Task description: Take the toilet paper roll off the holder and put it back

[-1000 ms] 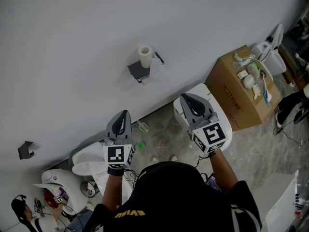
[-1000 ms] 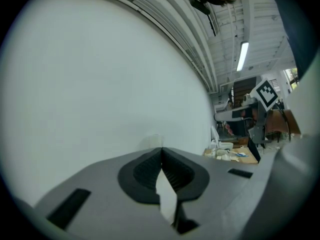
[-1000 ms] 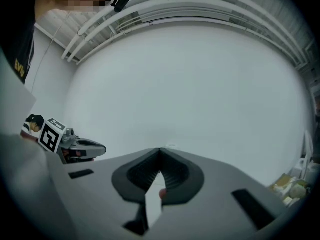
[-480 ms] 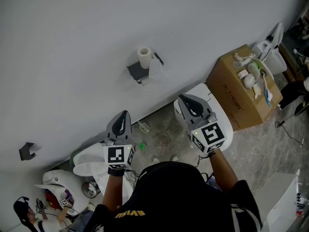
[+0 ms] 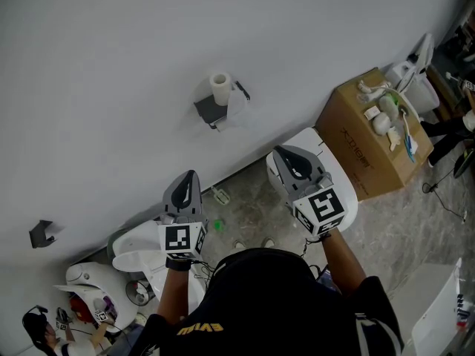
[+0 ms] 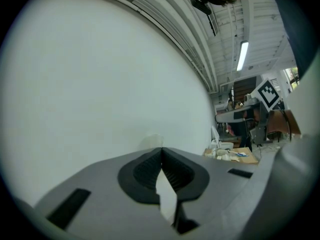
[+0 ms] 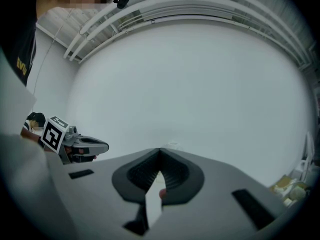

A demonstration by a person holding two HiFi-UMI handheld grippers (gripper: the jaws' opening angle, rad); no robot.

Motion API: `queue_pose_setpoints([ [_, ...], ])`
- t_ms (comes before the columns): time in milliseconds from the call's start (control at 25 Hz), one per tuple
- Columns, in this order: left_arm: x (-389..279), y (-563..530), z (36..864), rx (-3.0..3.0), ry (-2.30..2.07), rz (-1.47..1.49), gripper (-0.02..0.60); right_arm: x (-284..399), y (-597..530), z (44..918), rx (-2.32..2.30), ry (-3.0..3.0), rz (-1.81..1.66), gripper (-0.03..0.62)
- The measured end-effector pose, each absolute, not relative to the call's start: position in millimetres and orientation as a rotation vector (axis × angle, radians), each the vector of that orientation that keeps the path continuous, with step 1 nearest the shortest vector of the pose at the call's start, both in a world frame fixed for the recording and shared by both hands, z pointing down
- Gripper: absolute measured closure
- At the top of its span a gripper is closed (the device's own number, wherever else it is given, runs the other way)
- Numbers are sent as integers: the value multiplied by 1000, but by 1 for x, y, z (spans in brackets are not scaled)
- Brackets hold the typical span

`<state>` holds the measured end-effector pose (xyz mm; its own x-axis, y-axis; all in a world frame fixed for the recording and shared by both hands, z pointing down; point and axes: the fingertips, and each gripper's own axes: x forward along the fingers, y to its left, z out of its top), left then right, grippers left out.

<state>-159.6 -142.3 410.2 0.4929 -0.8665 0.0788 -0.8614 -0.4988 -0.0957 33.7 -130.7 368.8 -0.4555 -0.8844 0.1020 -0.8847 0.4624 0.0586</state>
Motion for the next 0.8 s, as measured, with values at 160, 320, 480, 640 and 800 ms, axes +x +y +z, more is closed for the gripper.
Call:
queue_pose_setpoints([
  [160, -160, -142, 410, -2677, 1543, -179, 571, 32, -130, 368, 1572, -2583, 3, 602],
  [320, -160, -141, 410, -2679, 1540, -178, 571, 31, -128, 367, 1574, -2581, 0, 602],
  [480, -160, -140, 411, -2686, 1537, -175, 571, 32, -126, 369, 1575, -2574, 1, 601],
  [640, -163, -139, 419, -2708, 1554, -158, 570, 28, -125, 376, 1554, -2556, 11, 600],
  [800, -170, -137, 433, -2731, 1581, -163, 571, 25, -128, 377, 1541, -2543, -9, 600],
])
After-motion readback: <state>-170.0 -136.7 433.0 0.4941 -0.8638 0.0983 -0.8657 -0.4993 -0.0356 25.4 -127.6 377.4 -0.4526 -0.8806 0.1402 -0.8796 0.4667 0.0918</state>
